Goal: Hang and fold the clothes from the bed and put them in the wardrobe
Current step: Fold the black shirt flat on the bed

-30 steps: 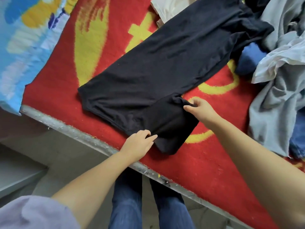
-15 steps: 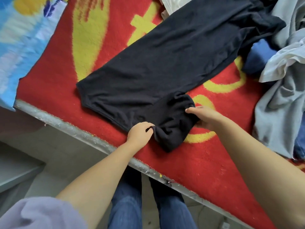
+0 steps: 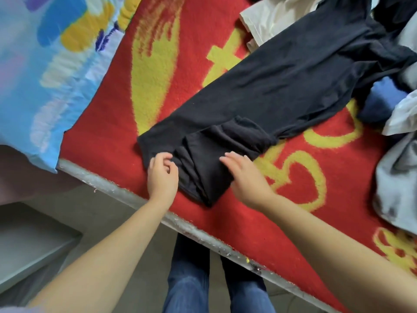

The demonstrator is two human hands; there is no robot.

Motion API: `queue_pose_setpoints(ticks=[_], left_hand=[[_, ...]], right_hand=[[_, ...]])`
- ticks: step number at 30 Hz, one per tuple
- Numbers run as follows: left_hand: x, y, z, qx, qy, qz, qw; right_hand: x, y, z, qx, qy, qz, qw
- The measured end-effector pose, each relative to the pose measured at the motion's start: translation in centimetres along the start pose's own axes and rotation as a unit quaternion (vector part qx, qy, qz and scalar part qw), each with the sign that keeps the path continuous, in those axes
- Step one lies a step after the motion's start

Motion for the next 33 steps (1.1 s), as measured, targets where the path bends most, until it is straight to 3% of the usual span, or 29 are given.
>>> queue_pose_setpoints(ticks=[3, 5, 8, 10, 12, 15, 17, 19, 21, 23, 25, 26, 28, 30, 32, 33], left_hand=[[4.8, 2.1, -0.5, 0.151, -0.039, 0.138, 0.978], [7.9, 3.1, 0.0, 0.243, -0.098, 0.146, 0.954], [11.2, 3.8, 0.2, 0.372, -0.107, 0.129, 0.913], [12.7, 4.5, -0.2, 0.346, -0.133, 0.108, 0.922], [13.3, 5.3, -0.6, 0.266, -0.210, 0.053, 0.939], [12.4, 6.7, -2.5, 0.204, -0.366, -0.067, 0.906], [11.5, 8.2, -4.0, 0.165, -0.448, -0.146, 0.867], [11.0, 9.9, -4.8, 0.108, -0.483, -0.196, 0.846], [11.1, 12.1, -4.1, -0.009, -0.447, -0.251, 0.859], [11.4, 14.3, -1.7, -0.168, -0.380, -0.301, 0.859], [11.3, 17.0, 1.4, -0.292, -0.333, -0.305, 0.843], [11.0, 18.2, 3.0, -0.327, -0.324, -0.297, 0.837], [10.7, 19.6, 5.9, -0.326, -0.328, -0.269, 0.845], [10.6, 20.1, 7.9, -0.224, -0.309, -0.200, 0.902], [10.7, 19.9, 8.5, -0.014, -0.260, 0.003, 0.965], [10.6, 19.7, 8.4, 0.113, -0.232, 0.167, 0.952]], right_hand=[[0.0, -0.3, 3.8, -0.213, -0.142, -0.022, 0.966], [1.0, -0.5, 4.5, -0.247, -0.153, 0.000, 0.957], [2.1, -0.7, 4.7, -0.252, -0.148, 0.015, 0.956], [2.2, -0.7, 4.6, -0.240, -0.154, 0.011, 0.959], [2.2, -0.5, 4.0, -0.215, -0.177, 0.005, 0.960], [1.1, -0.3, 2.5, -0.146, -0.217, -0.011, 0.965], [-0.5, -0.6, 1.7, -0.021, -0.217, -0.015, 0.976], [-2.0, -0.8, 0.7, 0.181, -0.156, 0.039, 0.970], [-2.5, -0.2, -0.8, 0.372, -0.016, 0.139, 0.918], [-2.3, 2.0, -1.8, 0.527, 0.135, 0.268, 0.795], [-1.8, 4.8, -2.0, 0.583, 0.239, 0.376, 0.679], [-1.5, 6.2, -2.0, 0.578, 0.269, 0.416, 0.648], [-1.1, 8.3, -2.0, 0.554, 0.283, 0.473, 0.623], [-1.1, 9.4, -1.9, 0.529, 0.277, 0.517, 0.614], [-1.8, 9.6, -2.4, 0.488, 0.289, 0.545, 0.618], [-2.4, 9.4, -2.9, 0.438, 0.303, 0.549, 0.644]])
Point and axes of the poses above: each hand's wrist, its own x-axis towards the middle knuckle, its own z-axis out of the palm, y = z × x, the point moved 3 cm from there along x, towards the middle knuckle
